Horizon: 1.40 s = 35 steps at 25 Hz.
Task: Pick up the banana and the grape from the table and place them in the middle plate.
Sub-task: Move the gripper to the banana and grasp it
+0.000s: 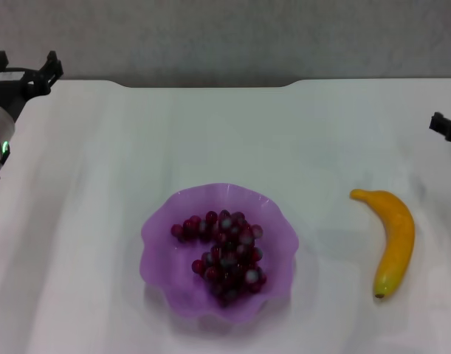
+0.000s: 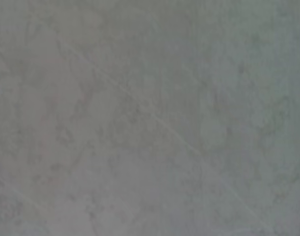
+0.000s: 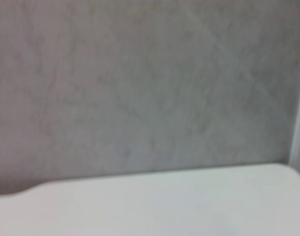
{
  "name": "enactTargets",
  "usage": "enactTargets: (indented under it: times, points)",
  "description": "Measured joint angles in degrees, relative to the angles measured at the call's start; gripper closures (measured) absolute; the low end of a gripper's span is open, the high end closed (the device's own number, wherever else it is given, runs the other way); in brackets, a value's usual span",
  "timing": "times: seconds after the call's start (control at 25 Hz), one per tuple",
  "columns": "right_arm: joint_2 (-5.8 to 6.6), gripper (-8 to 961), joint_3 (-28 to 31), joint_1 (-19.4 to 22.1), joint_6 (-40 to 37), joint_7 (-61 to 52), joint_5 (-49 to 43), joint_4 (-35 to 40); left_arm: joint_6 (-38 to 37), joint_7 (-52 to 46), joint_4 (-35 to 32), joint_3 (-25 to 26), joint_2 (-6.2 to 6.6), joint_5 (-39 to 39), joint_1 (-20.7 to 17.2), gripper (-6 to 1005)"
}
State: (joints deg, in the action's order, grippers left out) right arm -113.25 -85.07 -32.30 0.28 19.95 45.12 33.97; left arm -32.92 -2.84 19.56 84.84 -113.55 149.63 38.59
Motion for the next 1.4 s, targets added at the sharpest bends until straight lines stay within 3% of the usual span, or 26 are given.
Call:
enactTargets:
  times: [0.24,0.44,0.64,1.2,1.4]
  points:
    - [-1.55,62,9.9,5.9,17.5,6.3,-6.2,16.6,0.0,0.0,0.0,0.0,0.0,1.4,0.0,110]
    - [-1.68,63,10.1,8.7,24.7,6.2,-6.6,24.3,0.0,0.0,0.0,0.1,-0.05,1.5,0.0,110]
    - [-1.89,63,7.3,9.3,30.2,6.2,-6.4,26.1,0.0,0.0,0.0,0.1,-0.29,1.6,0.1,110]
    - [-2.07,65,-2.2,10.2,26.8,6.6,0.1,21.3,0.7,0.0,0.3,0.2,-0.6,2.5,0.2,110]
    - [-1.98,65,-3.0,10.8,25.7,6.5,0.8,21.0,0.4,0.0,0.2,0.4,-0.6,2.9,-0.1,110]
